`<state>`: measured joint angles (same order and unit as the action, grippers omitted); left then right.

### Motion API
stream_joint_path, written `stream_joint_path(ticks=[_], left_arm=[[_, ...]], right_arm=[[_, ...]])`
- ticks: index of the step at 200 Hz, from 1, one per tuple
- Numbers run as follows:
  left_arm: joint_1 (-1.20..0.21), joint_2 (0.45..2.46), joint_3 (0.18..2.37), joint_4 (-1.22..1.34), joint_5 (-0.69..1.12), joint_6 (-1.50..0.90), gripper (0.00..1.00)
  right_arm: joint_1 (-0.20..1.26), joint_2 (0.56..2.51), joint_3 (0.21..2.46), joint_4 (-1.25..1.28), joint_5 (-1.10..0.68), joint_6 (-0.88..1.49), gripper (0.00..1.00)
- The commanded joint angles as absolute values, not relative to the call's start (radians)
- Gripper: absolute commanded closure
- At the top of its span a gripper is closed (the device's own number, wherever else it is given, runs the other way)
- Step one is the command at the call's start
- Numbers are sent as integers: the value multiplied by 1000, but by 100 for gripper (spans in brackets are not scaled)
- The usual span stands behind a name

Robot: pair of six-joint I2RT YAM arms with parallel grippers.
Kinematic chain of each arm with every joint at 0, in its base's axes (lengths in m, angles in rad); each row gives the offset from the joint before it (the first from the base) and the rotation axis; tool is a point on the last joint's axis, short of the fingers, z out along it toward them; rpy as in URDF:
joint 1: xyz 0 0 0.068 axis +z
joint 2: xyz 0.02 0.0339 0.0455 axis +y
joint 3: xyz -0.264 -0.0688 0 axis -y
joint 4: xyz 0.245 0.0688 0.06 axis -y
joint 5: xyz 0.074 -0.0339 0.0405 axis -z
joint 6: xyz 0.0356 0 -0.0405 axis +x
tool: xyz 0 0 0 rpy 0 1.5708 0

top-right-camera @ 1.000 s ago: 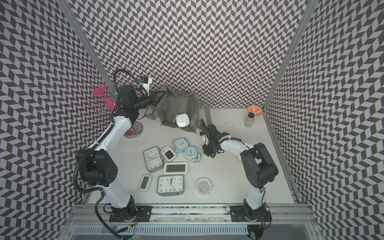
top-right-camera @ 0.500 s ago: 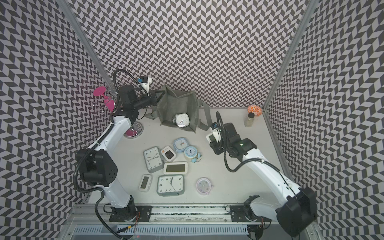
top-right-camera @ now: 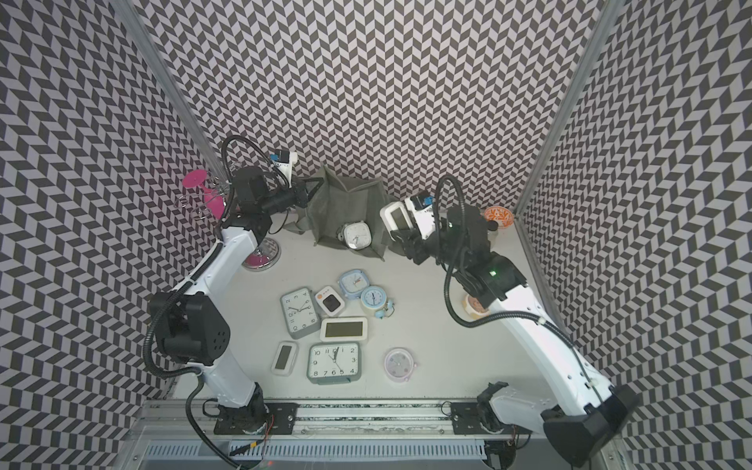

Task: Put the alarm clock into the canvas bag
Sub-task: Place the alarm at the canvas bag.

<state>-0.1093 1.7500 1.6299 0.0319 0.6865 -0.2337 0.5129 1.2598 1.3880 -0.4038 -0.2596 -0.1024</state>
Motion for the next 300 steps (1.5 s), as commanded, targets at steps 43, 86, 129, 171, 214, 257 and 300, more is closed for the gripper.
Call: stream_joint_path(ticks=[43, 86, 129, 171, 214, 257, 300], left_arm=[[-124, 1727, 1656, 40, 715, -227, 100], [-123, 1727, 1660, 39, 718, -223, 100], [-123, 1743, 1683, 24, 723, -225, 100], [-121, 1755, 1691, 5, 715, -213, 100], [-123, 1731, 1666, 22, 710, -219, 100], [-130, 1715, 1676, -17, 687, -180, 100], [-127, 1722, 1675, 10, 696, -196, 100]], right_arm=[[546, 1543, 1588, -257, -247, -212, 62], [594, 1733, 1702, -239, -152, -318, 62], [638, 1920, 1852, -267, -72, -402, 63], [672, 2081, 1956, -235, 37, -506, 63], [664, 2259, 2082, -267, 142, -571, 62], [637, 2440, 2321, -377, 134, -576, 61], [617, 2467, 2330, -388, 143, -564, 38]])
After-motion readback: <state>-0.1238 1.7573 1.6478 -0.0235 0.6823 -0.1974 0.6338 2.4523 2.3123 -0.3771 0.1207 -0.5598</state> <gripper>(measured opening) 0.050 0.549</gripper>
